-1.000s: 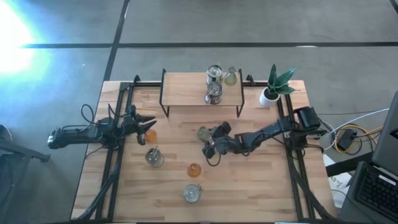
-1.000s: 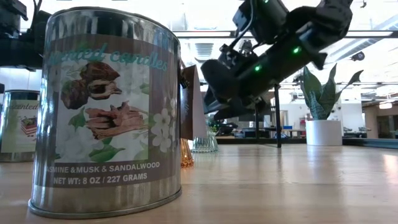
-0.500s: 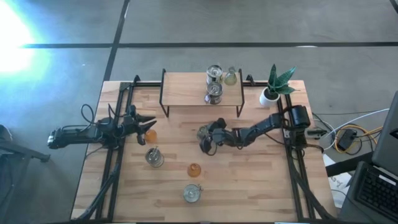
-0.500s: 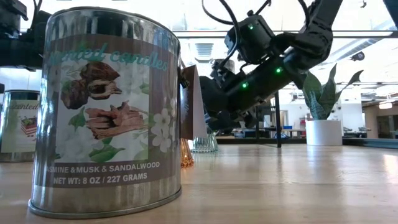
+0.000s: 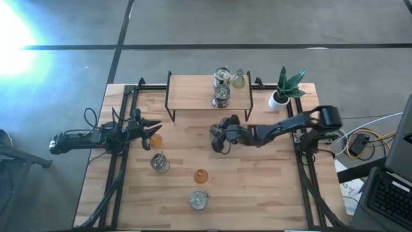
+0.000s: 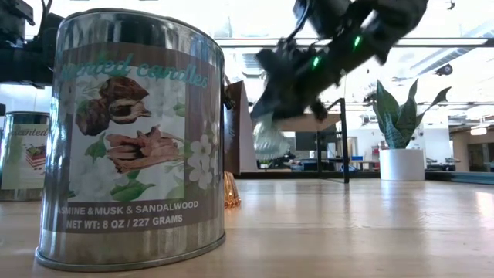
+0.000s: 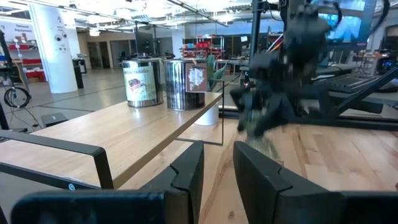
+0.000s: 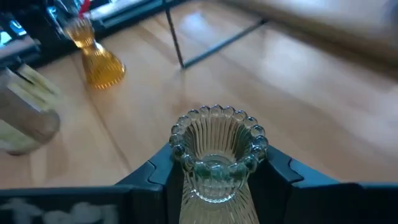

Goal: Pick & Place candle stick holders
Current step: Align the green candle holder with the other green candle holder on the shelf

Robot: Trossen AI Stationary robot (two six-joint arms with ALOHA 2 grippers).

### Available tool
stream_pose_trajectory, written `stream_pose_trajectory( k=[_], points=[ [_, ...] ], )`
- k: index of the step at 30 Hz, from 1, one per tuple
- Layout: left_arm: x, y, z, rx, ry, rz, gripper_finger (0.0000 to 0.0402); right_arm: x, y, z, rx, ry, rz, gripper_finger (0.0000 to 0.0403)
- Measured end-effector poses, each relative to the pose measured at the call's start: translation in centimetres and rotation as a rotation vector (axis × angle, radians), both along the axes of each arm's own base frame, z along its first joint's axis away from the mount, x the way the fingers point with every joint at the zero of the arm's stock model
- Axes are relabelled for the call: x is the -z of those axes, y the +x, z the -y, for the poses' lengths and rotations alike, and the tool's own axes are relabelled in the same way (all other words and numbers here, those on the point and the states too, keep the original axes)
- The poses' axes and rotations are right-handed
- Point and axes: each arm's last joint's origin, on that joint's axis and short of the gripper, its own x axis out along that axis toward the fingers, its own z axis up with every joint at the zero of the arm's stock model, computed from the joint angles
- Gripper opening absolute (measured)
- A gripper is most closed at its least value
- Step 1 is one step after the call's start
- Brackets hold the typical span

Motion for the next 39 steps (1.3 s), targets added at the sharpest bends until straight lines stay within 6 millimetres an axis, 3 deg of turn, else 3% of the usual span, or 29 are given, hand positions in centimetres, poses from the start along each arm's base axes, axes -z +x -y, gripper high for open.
stream_pose_trajectory(
  k=[8,13,21,32,39],
  points=[
    [0.0,0.0,0.0,0.001,0.000,-0.001,0.0092,-7.2,-4.8,0.4,0.010,0.000,0.043,0.0128],
    [0.0,0.0,0.0,0.000,0.000,-0.002,0.0092,-9.8,-7.8,1.6,0.056,-0.002,0.053,0.0128],
    [0.0,0.0,0.0,0.000,0.000,-0.002,0.0092,-11.2,-10.0,4.1,0.118,-0.072,0.023,0.0128],
    [0.0,0.0,0.0,0.000,0.000,-0.002,0.0092,-11.2,-10.3,7.5,0.139,-0.146,-0.001,0.0128],
    [0.0,0.0,0.0,0.000,0.000,-0.002,0.0092,-10.1,-10.4,9.3,0.178,-0.139,0.007,0.0128]
  ],
)
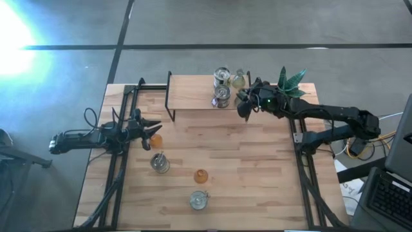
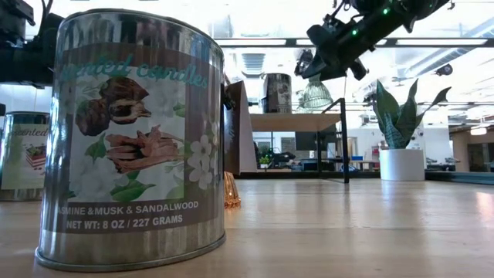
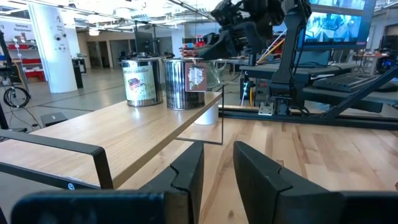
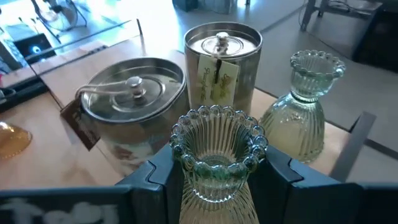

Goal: Pick & Place candle stick holders
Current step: Align the green candle holder with the other green candle holder on the shelf

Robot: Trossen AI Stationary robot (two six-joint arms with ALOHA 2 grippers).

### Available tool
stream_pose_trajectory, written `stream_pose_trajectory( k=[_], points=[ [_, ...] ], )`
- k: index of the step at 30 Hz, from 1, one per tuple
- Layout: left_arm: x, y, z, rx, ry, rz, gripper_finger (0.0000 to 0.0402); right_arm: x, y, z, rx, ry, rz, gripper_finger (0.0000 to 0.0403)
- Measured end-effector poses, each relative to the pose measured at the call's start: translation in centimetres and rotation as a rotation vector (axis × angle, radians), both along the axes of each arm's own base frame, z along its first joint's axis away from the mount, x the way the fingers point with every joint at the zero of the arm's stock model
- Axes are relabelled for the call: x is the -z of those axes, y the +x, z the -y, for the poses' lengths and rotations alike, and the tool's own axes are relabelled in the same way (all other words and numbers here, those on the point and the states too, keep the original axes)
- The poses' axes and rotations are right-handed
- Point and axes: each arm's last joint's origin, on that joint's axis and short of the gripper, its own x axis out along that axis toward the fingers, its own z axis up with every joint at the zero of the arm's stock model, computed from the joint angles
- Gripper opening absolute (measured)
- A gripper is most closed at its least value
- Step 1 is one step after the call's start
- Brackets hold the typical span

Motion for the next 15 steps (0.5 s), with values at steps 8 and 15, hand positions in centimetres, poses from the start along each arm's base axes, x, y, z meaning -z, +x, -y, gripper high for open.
stream_pose_trajectory(
  k=[8,15],
  points=[
    [0.0,0.0,0.0,0.000,0.000,0.000,0.0092,1.4,0.0,1.4,0.017,-0.011,0.020,0.0128],
    [0.0,0.0,0.0,0.000,0.000,0.000,0.0092,2.0,0.1,2.7,0.010,-0.007,0.011,0.0128]
  ],
)
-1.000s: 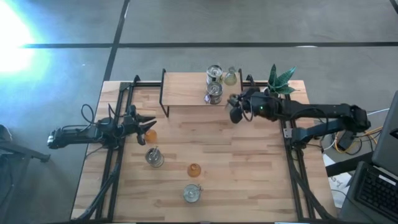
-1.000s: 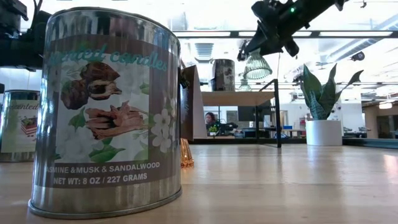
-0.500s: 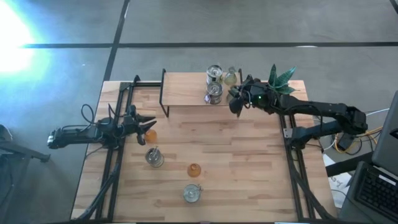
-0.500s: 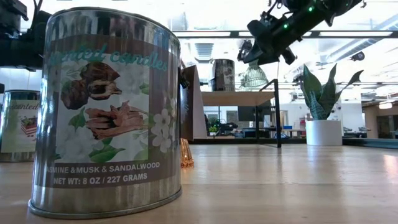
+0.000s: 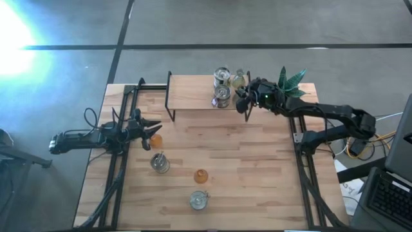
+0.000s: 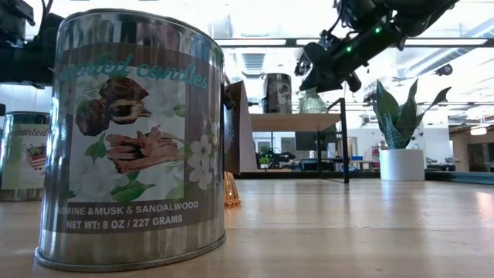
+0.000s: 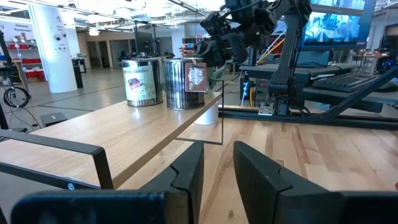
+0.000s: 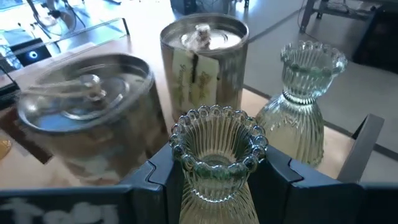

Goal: Pick & Place candle stick holders
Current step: Align the green candle holder with the other green candle holder on the shelf

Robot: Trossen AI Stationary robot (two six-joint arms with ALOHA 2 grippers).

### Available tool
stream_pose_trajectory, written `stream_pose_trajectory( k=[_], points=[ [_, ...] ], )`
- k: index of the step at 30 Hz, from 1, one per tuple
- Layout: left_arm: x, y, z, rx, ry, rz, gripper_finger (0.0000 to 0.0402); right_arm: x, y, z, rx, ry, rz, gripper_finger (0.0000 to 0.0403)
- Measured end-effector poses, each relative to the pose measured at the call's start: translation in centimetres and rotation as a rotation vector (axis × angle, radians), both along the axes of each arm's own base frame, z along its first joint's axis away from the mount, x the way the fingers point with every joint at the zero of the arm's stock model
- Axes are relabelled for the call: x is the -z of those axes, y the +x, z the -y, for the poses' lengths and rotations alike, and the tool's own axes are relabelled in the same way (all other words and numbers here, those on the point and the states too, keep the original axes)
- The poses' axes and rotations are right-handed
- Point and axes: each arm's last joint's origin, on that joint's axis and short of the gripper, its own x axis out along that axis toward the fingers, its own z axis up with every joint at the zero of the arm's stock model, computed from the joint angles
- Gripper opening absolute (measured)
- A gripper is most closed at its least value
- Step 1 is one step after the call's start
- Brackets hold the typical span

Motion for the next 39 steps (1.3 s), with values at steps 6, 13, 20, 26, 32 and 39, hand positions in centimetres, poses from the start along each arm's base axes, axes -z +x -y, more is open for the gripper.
stream_pose_trajectory(
  k=[6,13,20,26,32,39],
  points=[
    [0.0,0.0,0.0,0.000,0.000,0.000,0.0092,0.5,0.2,0.9,0.000,0.007,0.010,0.0128],
    [0.0,0.0,0.0,0.000,0.000,0.000,0.0092,0.6,0.2,0.9,0.003,0.013,0.000,0.0128],
    [0.0,0.0,0.0,0.000,0.000,0.000,0.0092,0.8,0.1,0.9,0.009,0.027,-0.014,0.0155],
    [0.0,0.0,0.0,0.001,0.000,0.000,0.0092,1.2,0.0,0.9,0.014,0.034,-0.031,0.0172],
    [0.0,0.0,0.0,0.000,0.000,0.000,0.0092,0.9,0.0,0.9,0.013,0.027,-0.015,0.0192],
    [0.0,0.0,0.0,0.000,0.000,0.000,0.0092,0.5,-0.1,0.8,0.010,0.011,0.002,0.0242]
  ],
)
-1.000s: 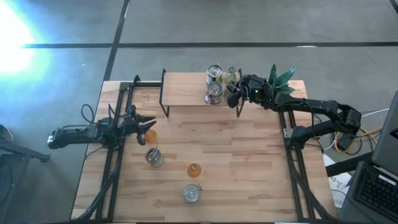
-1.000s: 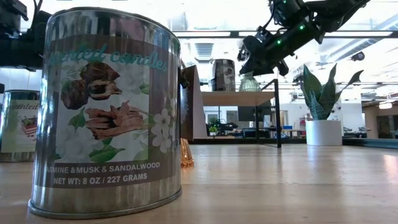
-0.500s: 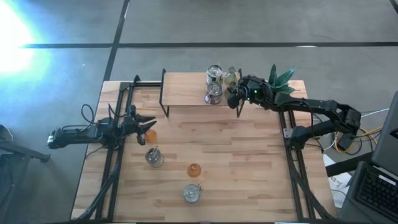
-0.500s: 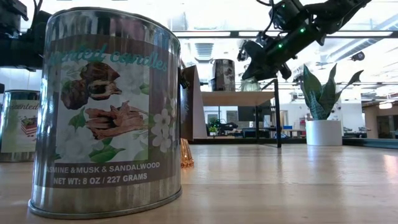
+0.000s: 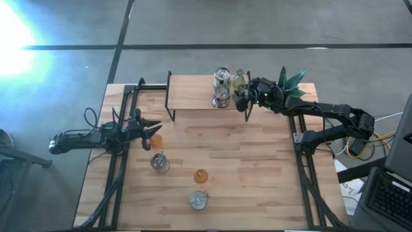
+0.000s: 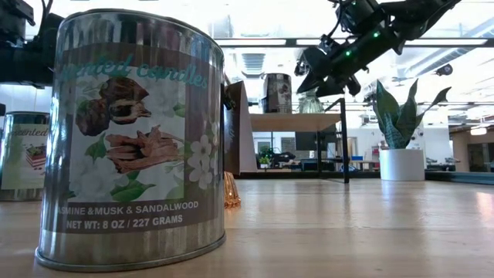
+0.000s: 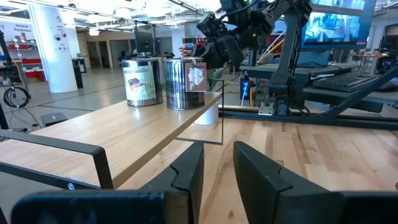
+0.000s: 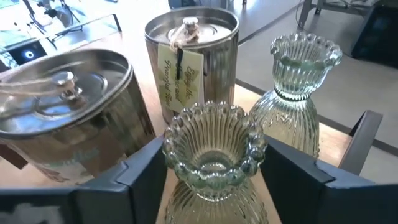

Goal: Pick & Place candle stick holders
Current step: Align the green candle holder with the other green candle holder on the shelf, then put the brown scented candle on the shelf

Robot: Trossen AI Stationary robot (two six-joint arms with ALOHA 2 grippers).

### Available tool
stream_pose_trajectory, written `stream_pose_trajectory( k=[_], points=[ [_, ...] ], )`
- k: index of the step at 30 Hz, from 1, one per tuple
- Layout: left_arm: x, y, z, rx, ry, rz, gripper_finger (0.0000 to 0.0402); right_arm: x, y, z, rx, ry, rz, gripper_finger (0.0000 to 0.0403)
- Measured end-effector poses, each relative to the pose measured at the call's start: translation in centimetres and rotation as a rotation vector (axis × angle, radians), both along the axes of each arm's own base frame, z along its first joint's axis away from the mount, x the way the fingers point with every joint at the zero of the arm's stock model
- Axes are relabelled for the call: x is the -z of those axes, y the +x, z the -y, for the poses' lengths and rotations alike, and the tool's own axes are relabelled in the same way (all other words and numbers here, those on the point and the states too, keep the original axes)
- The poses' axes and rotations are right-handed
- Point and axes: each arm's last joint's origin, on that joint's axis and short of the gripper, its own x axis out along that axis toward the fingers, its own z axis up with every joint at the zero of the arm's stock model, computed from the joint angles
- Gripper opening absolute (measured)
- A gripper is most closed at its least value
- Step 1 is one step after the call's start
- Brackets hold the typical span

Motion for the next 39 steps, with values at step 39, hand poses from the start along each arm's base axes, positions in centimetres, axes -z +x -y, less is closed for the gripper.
stream_pose_trajectory(
  k=[39],
  points=[
    [0.0,0.0,0.0,0.000,0.000,0.000,0.0092,-10.2,-9.3,-11.3,-0.313,-0.124,0.215,0.0383]
  ],
)
